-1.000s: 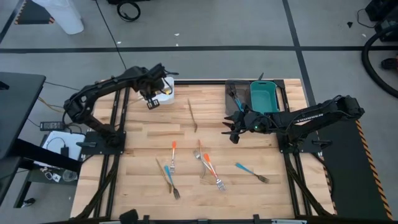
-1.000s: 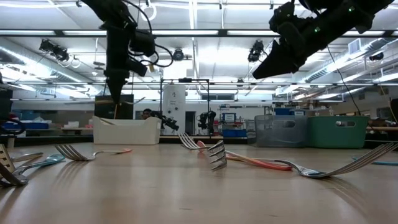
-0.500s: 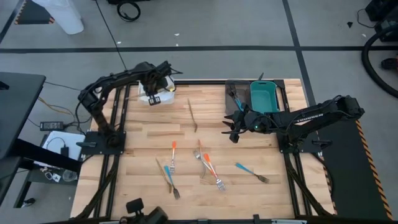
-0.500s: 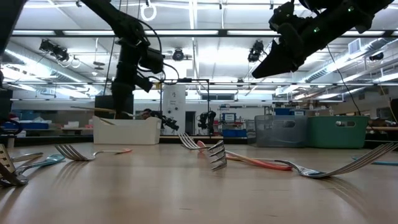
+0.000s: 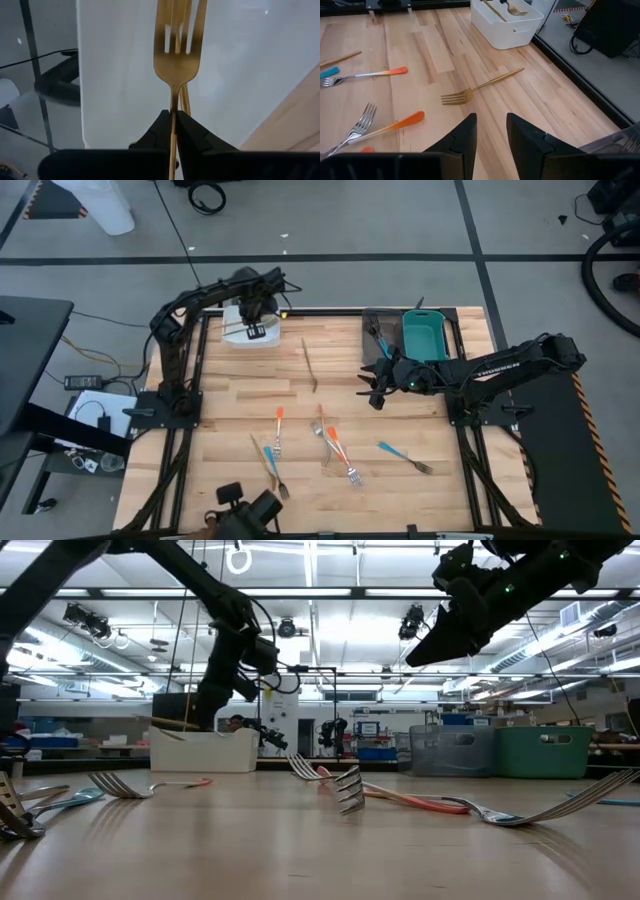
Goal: Sort silverware by color (type)
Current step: Put the middle left gold fork into the white bin, then put the left orange fork into the green bin
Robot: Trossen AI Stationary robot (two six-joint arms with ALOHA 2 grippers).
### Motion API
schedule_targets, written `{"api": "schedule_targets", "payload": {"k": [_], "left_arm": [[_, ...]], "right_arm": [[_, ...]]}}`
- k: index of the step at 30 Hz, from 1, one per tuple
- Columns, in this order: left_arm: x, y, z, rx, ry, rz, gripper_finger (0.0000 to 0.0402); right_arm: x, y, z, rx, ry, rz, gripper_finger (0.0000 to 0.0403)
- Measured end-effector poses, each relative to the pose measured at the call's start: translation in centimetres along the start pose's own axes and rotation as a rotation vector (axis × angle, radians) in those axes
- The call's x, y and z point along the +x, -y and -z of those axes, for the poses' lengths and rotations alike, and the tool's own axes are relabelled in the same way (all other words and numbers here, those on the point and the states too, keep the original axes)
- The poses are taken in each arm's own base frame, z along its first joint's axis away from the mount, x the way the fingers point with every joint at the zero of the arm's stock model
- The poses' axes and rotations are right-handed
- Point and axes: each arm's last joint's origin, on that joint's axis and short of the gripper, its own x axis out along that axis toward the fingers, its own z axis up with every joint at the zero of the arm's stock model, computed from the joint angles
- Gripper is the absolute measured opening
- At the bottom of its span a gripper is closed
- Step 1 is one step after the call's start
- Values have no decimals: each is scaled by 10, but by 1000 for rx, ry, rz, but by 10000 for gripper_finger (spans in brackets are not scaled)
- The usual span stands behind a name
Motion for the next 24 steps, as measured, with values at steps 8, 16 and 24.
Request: {"api": "schedule_targets", "payload": {"k": [8,16,24], "left_arm": [[10,-6,-11,11,48,-24,31],[12,-5,-13,36,71,-8,43],[12,-4,-13,40,64,-14,121]], "right_arm": [[0,0,0,10,-2,-2,116],[2,0,11,27,0,-2,116],[2,0,12,33,8,-5,116]]}}
